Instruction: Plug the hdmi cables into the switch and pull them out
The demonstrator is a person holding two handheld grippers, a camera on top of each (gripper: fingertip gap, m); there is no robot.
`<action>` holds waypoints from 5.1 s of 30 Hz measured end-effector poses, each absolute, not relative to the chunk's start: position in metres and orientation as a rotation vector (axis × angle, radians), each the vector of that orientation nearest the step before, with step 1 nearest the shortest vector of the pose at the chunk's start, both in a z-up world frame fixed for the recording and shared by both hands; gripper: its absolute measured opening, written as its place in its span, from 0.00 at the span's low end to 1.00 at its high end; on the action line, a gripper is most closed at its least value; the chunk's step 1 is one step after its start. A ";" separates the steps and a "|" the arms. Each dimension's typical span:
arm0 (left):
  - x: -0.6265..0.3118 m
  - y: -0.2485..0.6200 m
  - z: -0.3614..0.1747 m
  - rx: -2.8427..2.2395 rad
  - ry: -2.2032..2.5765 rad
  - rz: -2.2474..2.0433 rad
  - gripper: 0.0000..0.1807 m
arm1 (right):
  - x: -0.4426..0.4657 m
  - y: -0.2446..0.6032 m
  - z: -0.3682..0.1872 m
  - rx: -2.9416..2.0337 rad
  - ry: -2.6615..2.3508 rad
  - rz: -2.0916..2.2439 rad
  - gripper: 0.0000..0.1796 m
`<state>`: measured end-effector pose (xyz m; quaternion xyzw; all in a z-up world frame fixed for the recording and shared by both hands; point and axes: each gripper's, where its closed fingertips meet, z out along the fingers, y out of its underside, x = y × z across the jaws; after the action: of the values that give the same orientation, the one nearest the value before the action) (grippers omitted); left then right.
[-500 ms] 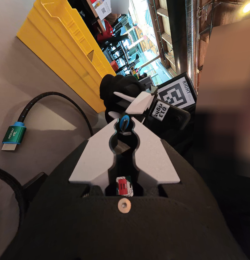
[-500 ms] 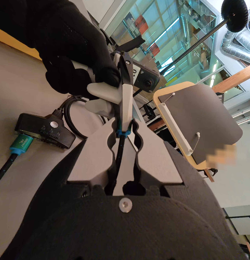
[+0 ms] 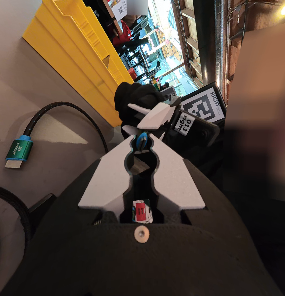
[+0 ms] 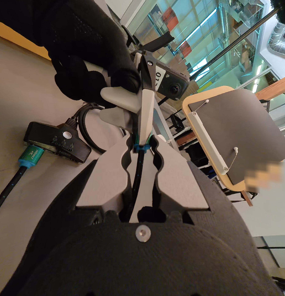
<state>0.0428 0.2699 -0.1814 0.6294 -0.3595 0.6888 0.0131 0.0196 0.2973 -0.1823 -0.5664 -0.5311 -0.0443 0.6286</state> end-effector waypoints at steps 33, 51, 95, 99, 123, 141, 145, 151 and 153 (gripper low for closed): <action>0.037 0.297 -0.191 2.191 -3.500 -0.107 0.17 | 0.019 0.282 -0.178 -1.516 -0.920 0.922 0.11; 0.030 0.301 -0.178 2.277 -3.491 -0.148 0.08 | 0.023 0.276 -0.160 -1.463 -0.747 1.294 0.10; 0.032 0.300 -0.166 2.652 -3.431 -0.008 0.06 | 0.019 0.278 -0.149 -1.410 -0.630 1.398 0.10; 0.029 0.297 -0.165 2.676 -3.459 -0.115 0.07 | 0.016 0.273 -0.150 -1.412 -0.686 1.360 0.10; 0.013 0.287 -0.176 2.974 -3.366 0.051 0.08 | -0.001 0.260 -0.161 -1.397 -0.575 1.293 0.10; 0.029 0.289 -0.192 3.058 -3.185 0.303 0.08 | 0.017 0.264 -0.171 -1.434 -0.571 1.188 0.09; 0.030 0.290 -0.195 3.063 -3.155 0.354 0.08 | 0.018 0.265 -0.173 -1.451 -0.572 1.184 0.09; 0.032 0.292 -0.205 3.028 -3.117 0.436 0.11 | 0.018 0.270 -0.183 -1.490 -0.558 1.171 0.09; 0.033 0.289 -0.205 2.975 -3.103 0.549 0.14 | 0.018 0.270 -0.185 -1.496 -0.566 1.160 0.09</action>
<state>0.0329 0.2889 -0.2049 0.5680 -0.5925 0.1048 -0.5616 0.0183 0.2697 -0.1847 -0.6321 -0.2393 0.4901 0.5504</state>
